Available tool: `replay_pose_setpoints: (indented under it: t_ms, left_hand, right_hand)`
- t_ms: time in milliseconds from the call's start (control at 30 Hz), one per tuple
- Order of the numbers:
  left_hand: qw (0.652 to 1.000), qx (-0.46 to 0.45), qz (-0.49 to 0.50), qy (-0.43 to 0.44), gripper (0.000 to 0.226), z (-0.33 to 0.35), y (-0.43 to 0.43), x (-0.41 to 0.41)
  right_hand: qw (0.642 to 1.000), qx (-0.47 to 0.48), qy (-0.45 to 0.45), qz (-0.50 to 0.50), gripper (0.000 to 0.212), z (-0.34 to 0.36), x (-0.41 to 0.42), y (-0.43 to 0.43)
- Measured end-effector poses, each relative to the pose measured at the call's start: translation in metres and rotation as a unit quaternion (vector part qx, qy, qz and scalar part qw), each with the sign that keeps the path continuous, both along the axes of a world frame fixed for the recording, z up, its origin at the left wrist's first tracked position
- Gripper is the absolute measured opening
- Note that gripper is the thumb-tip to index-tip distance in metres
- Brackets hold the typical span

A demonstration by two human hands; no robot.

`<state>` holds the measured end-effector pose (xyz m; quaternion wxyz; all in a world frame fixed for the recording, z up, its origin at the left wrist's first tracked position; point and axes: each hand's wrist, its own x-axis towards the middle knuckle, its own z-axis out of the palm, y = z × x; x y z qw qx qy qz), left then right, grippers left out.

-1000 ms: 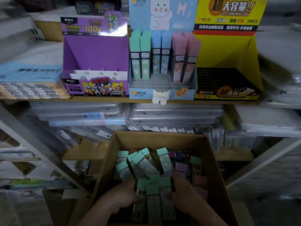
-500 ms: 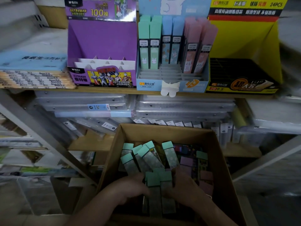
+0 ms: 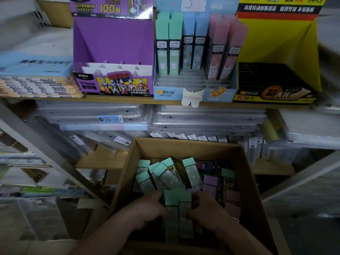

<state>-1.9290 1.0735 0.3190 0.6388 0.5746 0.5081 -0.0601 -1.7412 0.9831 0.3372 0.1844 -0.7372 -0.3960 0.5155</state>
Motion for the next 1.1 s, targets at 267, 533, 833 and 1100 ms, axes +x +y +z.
replay_pose_setpoints:
  t_ms: [267, 533, 833, 1100]
  left_hand:
    - [0.996, -0.026, 0.043, -0.071, 0.046, 0.009, -0.004, 0.0]
    - [0.992, -0.016, 0.07, -0.105, 0.05, 0.014, -0.005, 0.0]
    - [0.988, 0.018, 0.106, -0.115, 0.044, 0.015, -0.007, -0.001]
    - [0.985, 0.048, 0.101, -0.132, 0.035, 0.021, -0.013, 0.0]
  right_hand:
    - [0.999, 0.008, 0.027, -0.036, 0.055, 0.002, -0.011, -0.001]
    - [0.989, 0.036, 0.079, -0.117, 0.054, 0.004, -0.015, -0.003]
    - [0.979, 0.063, 0.145, -0.125, 0.043, 0.001, -0.015, 0.002]
    - [0.967, 0.062, 0.156, -0.189, 0.038, -0.001, -0.021, 0.009]
